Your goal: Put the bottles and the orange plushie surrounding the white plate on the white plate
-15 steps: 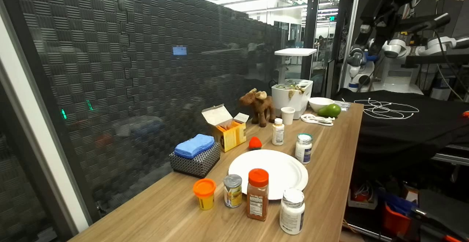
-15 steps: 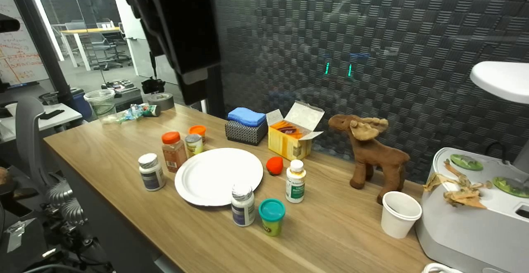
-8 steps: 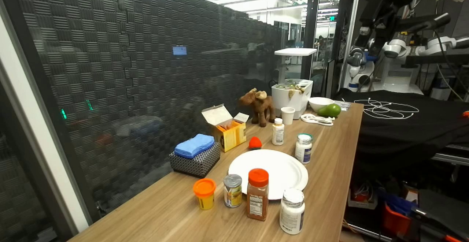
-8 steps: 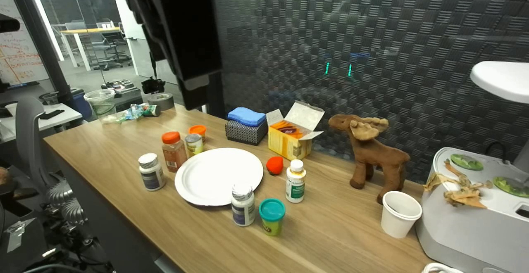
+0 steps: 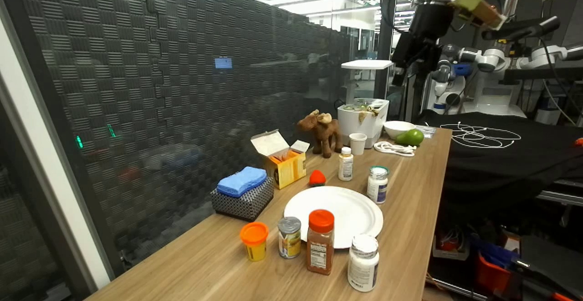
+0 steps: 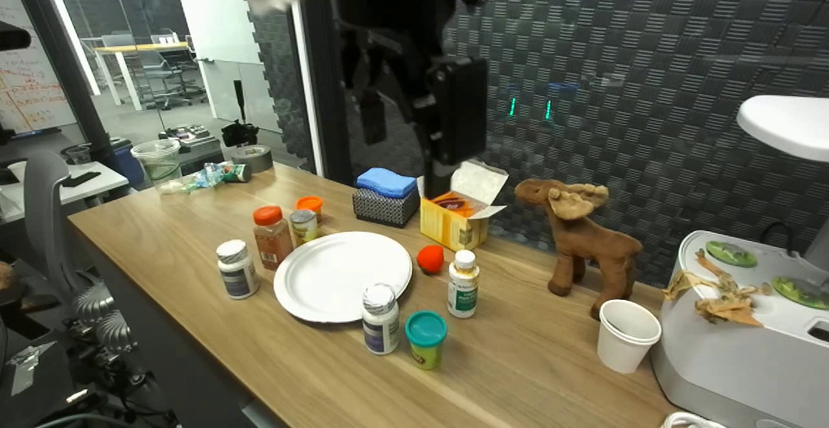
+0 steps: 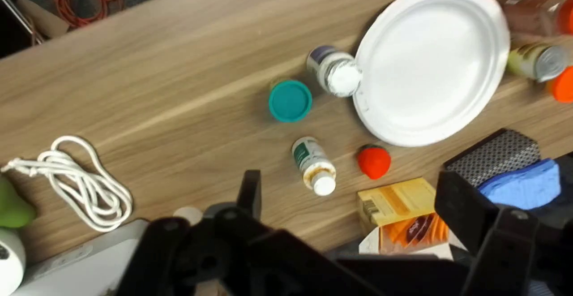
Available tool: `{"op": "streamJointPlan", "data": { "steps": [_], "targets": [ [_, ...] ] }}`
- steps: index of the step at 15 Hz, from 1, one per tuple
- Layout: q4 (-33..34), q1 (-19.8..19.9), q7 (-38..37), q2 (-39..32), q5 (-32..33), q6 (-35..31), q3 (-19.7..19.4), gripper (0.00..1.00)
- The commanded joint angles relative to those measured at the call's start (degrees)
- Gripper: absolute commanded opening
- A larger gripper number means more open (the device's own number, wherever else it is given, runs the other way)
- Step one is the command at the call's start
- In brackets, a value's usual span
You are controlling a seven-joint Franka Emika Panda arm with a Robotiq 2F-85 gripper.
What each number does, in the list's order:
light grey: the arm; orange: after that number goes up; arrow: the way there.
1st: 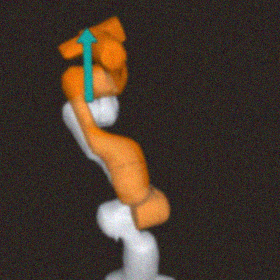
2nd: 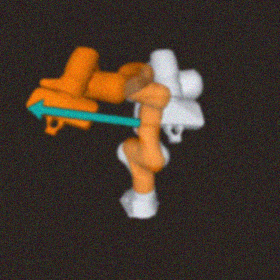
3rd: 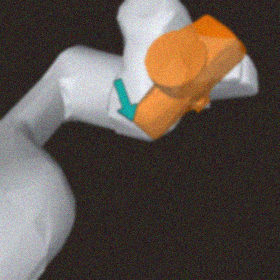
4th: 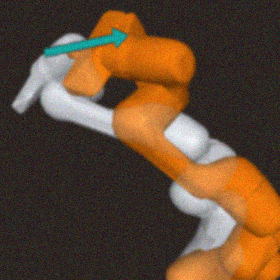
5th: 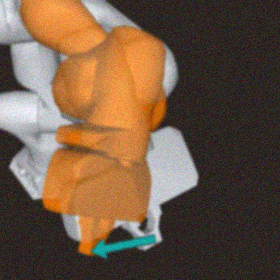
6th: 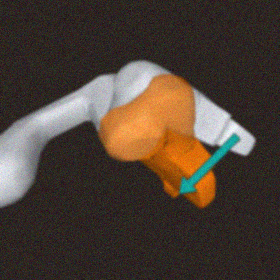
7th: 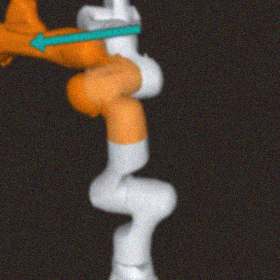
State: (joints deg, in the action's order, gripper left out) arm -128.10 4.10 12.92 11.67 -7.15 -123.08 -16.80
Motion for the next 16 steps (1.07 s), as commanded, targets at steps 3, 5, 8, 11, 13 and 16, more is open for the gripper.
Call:
{"op": "streamJointPlan", "data": {
  "steps": [3,5,8,11,13,16],
  "targets": [
    [9.7,1.3,-3.2,-15.2,-2.9,-13.8,4.1,1.0],
    [12.2,1.6,-3.3,-19.3,-4.9,-14.8,5.5,1.0],
    [15.8,2.6,-3.6,-24.5,-6.6,-14.3,7.5,1.0],
    [18.6,3.5,-4.6,-28.5,-5.7,-13.7,8.8,1.0],
    [19.8,3.9,-5.1,-30.7,-4.7,-13.6,9.2,1.0],
    [21.4,4.1,-5.5,-33.4,-3.7,-13.5,9.7,1.0]
  ]
}}
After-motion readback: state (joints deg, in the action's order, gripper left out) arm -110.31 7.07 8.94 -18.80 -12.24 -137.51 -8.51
